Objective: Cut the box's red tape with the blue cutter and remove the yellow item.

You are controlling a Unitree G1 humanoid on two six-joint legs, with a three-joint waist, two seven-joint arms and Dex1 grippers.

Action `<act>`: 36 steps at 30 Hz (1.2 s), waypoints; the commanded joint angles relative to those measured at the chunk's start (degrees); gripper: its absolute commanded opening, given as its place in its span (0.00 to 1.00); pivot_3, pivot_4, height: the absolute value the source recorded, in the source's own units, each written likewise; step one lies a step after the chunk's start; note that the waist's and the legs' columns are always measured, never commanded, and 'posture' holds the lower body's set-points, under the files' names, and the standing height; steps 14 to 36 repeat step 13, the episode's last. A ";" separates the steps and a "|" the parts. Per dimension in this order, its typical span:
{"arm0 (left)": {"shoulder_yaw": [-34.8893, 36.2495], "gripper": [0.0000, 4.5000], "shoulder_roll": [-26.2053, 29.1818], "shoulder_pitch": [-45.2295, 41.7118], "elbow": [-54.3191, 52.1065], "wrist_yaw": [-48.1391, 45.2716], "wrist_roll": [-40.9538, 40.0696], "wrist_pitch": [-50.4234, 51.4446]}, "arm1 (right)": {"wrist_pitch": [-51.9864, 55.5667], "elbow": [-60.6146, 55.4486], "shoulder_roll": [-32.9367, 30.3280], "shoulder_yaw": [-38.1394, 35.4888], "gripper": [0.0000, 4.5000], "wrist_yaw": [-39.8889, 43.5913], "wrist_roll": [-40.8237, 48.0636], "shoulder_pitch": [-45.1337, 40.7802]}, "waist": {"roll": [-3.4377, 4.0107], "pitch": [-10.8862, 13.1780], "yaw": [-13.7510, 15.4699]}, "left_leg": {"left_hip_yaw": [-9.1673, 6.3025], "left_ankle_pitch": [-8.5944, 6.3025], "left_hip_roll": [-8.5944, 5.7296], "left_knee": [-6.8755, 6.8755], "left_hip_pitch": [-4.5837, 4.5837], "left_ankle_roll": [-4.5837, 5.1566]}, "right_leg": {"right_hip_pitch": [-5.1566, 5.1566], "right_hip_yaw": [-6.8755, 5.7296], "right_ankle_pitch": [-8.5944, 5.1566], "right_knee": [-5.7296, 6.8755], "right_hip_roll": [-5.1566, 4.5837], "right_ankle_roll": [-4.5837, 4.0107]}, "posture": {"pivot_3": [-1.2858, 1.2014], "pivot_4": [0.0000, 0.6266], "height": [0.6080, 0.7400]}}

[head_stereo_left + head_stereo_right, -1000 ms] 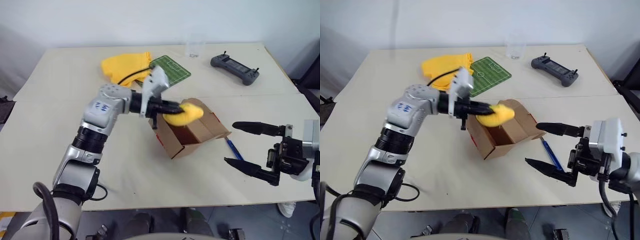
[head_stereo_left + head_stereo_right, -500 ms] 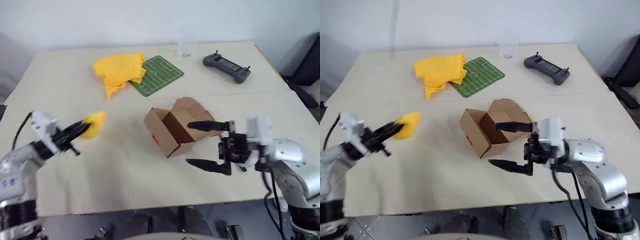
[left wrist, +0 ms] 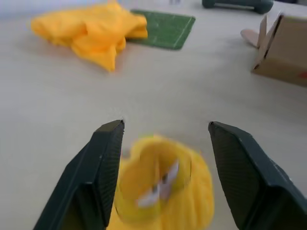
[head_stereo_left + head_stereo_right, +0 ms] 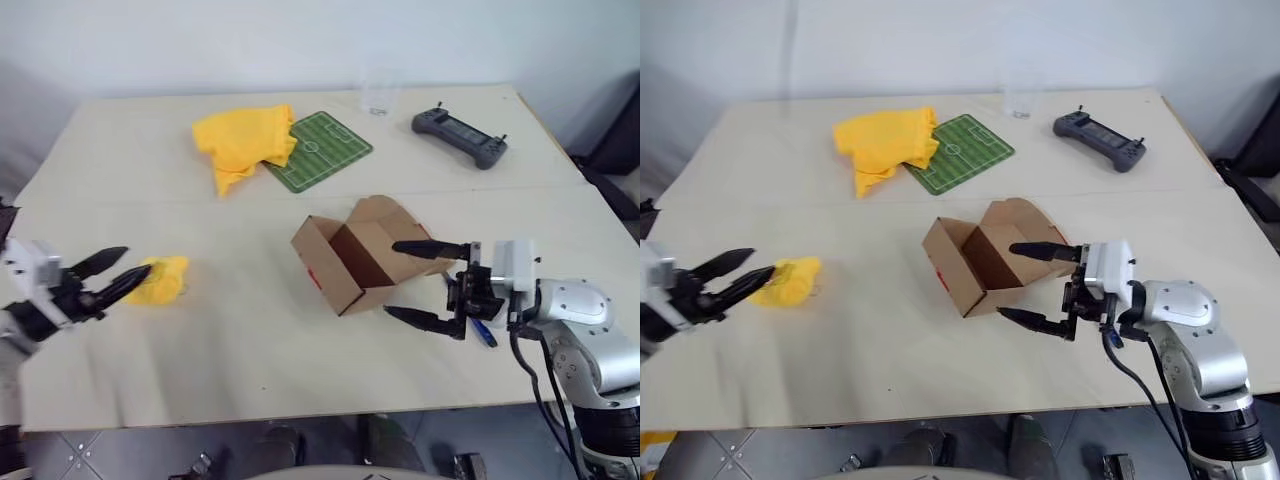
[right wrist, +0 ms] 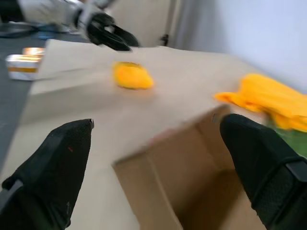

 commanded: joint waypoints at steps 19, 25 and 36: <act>11.37 0.65 -5.20 23.48 -6.98 0.50 6.49 -12.39 | -2.23 -3.21 -4.70 -9.96 1.00 2.66 1.54 11.83 | 0.11 0.05 1.09 | 0.07 -0.47 0.16 -0.26 0.92 0.38 | 1.12 0.10 -0.02 -0.70 -0.04 -0.05 | 0.52 0.24 1.00; 11.37 0.65 -5.20 23.48 -6.98 0.50 6.49 -12.39 | -2.23 -3.21 -4.70 -9.96 1.00 2.66 1.54 11.83 | 0.11 0.05 1.09 | 0.07 -0.47 0.16 -0.26 0.92 0.38 | 1.12 0.10 -0.02 -0.70 -0.04 -0.05 | 0.52 0.24 1.00; 11.37 0.65 -5.20 23.48 -6.98 0.50 6.49 -12.39 | -2.23 -3.21 -4.70 -9.96 1.00 2.66 1.54 11.83 | 0.11 0.05 1.09 | 0.07 -0.47 0.16 -0.26 0.92 0.38 | 1.12 0.10 -0.02 -0.70 -0.04 -0.05 | 0.52 0.24 1.00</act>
